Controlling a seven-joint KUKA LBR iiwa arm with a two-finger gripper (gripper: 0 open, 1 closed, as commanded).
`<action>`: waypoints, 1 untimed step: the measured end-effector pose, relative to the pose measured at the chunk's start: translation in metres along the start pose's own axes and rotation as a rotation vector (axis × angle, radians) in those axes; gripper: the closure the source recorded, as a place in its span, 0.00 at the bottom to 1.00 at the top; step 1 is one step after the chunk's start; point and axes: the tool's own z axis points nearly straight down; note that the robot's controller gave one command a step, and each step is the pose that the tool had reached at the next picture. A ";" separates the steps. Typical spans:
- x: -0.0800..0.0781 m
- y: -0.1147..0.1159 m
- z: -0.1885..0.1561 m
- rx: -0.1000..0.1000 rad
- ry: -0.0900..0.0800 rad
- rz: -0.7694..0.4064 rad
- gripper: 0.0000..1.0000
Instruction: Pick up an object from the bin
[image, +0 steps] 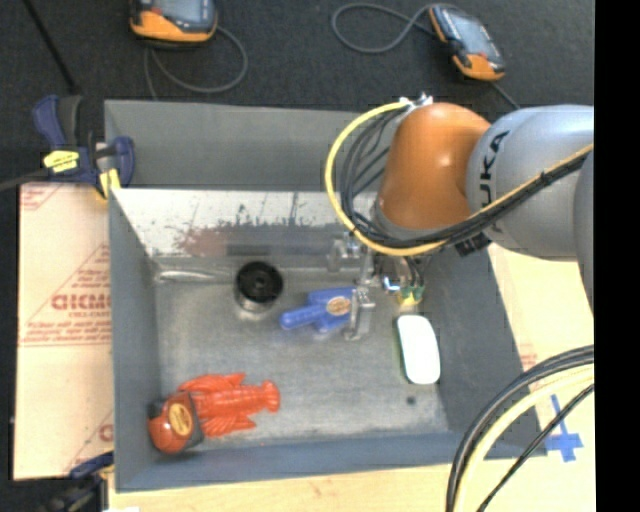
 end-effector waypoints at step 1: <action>-0.003 -0.016 0.034 0.002 0.002 -0.064 0.00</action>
Offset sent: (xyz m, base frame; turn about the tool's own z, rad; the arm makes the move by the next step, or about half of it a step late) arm 0.0157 -0.0088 -0.0915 0.0176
